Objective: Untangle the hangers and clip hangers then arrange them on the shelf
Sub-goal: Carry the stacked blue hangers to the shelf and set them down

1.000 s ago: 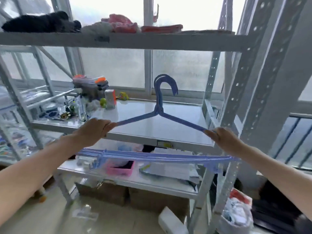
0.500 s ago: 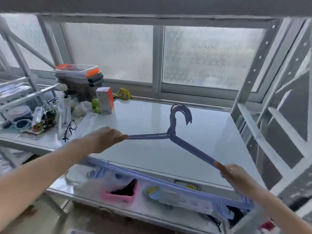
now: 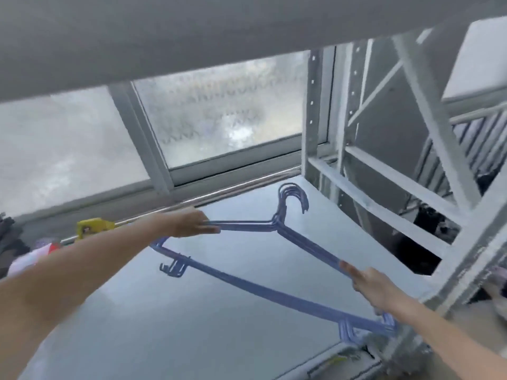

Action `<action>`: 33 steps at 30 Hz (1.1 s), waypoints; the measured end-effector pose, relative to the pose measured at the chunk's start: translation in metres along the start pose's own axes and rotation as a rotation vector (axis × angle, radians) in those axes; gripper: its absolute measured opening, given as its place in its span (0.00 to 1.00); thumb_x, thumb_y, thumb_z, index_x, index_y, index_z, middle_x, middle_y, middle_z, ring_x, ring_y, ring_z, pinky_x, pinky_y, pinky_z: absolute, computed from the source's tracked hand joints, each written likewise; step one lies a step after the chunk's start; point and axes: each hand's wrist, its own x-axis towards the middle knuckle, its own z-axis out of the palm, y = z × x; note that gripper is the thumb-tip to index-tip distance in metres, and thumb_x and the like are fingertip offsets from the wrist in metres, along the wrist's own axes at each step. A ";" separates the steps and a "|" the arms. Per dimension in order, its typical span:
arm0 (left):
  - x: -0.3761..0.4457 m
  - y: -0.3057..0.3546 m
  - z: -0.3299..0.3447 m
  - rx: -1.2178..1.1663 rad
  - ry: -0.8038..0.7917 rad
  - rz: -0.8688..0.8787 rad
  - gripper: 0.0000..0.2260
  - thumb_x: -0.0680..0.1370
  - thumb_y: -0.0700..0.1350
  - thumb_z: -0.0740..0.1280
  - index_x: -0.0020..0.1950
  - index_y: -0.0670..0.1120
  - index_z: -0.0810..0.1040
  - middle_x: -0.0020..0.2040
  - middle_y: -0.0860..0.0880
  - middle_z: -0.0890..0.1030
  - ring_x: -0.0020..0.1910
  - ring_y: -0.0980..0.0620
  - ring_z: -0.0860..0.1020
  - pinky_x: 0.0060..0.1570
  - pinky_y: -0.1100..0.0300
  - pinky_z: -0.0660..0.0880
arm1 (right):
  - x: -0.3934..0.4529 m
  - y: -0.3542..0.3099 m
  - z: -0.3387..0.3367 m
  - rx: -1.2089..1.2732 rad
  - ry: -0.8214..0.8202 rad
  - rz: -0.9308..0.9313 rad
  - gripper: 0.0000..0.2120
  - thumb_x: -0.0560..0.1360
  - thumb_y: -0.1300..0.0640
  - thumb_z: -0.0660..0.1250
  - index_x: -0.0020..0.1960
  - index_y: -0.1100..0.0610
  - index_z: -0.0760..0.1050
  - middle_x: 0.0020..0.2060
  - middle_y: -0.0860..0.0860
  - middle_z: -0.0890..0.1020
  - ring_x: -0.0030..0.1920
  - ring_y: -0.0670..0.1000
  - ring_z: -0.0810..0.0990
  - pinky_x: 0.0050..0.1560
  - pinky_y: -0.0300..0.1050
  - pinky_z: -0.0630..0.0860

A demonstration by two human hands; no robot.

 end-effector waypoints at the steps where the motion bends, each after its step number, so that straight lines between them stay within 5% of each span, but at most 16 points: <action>1: 0.014 0.005 -0.007 0.052 -0.050 0.056 0.19 0.76 0.59 0.61 0.35 0.45 0.74 0.30 0.48 0.74 0.31 0.47 0.72 0.38 0.58 0.72 | -0.005 0.006 0.003 -0.003 0.022 0.033 0.30 0.74 0.35 0.56 0.23 0.53 0.54 0.15 0.45 0.56 0.16 0.46 0.54 0.24 0.40 0.53; 6: 0.098 0.034 -0.022 0.227 -0.135 0.187 0.05 0.74 0.41 0.66 0.40 0.41 0.79 0.28 0.50 0.76 0.20 0.62 0.72 0.33 0.66 0.73 | -0.035 0.012 0.013 0.038 0.084 0.124 0.30 0.72 0.33 0.56 0.23 0.53 0.55 0.16 0.45 0.56 0.16 0.45 0.52 0.19 0.36 0.53; 11: 0.152 0.058 -0.022 0.309 -0.054 0.226 0.09 0.72 0.40 0.66 0.48 0.38 0.82 0.40 0.42 0.82 0.36 0.48 0.79 0.38 0.63 0.72 | -0.039 0.004 0.011 0.208 0.089 0.220 0.27 0.73 0.34 0.57 0.38 0.59 0.69 0.23 0.50 0.66 0.18 0.47 0.63 0.22 0.38 0.64; 15: 0.178 0.059 -0.018 0.364 0.091 0.212 0.11 0.71 0.45 0.69 0.51 0.44 0.82 0.53 0.43 0.82 0.54 0.47 0.79 0.49 0.59 0.75 | -0.034 -0.006 0.009 0.112 0.001 0.227 0.18 0.78 0.53 0.59 0.65 0.59 0.64 0.35 0.53 0.75 0.19 0.47 0.72 0.24 0.40 0.72; 18: 0.193 0.059 -0.022 0.373 0.152 0.212 0.10 0.72 0.46 0.69 0.51 0.44 0.81 0.55 0.44 0.81 0.56 0.47 0.78 0.51 0.58 0.75 | -0.027 -0.019 0.015 -0.137 -0.013 0.214 0.04 0.76 0.65 0.58 0.42 0.61 0.68 0.40 0.60 0.78 0.25 0.49 0.71 0.24 0.40 0.68; 20: 0.197 0.062 -0.023 0.382 0.181 0.205 0.09 0.71 0.44 0.69 0.49 0.45 0.81 0.54 0.44 0.81 0.54 0.46 0.79 0.48 0.58 0.75 | -0.023 -0.029 0.023 -0.333 -0.013 0.183 0.17 0.74 0.66 0.60 0.30 0.57 0.58 0.31 0.58 0.71 0.25 0.49 0.62 0.25 0.39 0.60; 22: 0.199 0.063 -0.022 0.391 0.216 0.199 0.08 0.70 0.43 0.69 0.49 0.45 0.82 0.53 0.44 0.81 0.52 0.46 0.79 0.46 0.58 0.74 | -0.018 -0.032 0.031 -0.440 -0.030 0.148 0.20 0.74 0.67 0.61 0.29 0.56 0.56 0.27 0.53 0.62 0.26 0.49 0.59 0.25 0.38 0.57; 33: 0.210 0.054 0.006 0.403 0.242 0.242 0.11 0.72 0.43 0.69 0.53 0.43 0.80 0.55 0.43 0.81 0.56 0.44 0.78 0.51 0.55 0.76 | -0.015 -0.031 0.045 -0.506 0.040 0.148 0.20 0.73 0.69 0.60 0.29 0.56 0.55 0.27 0.52 0.59 0.26 0.49 0.57 0.24 0.39 0.55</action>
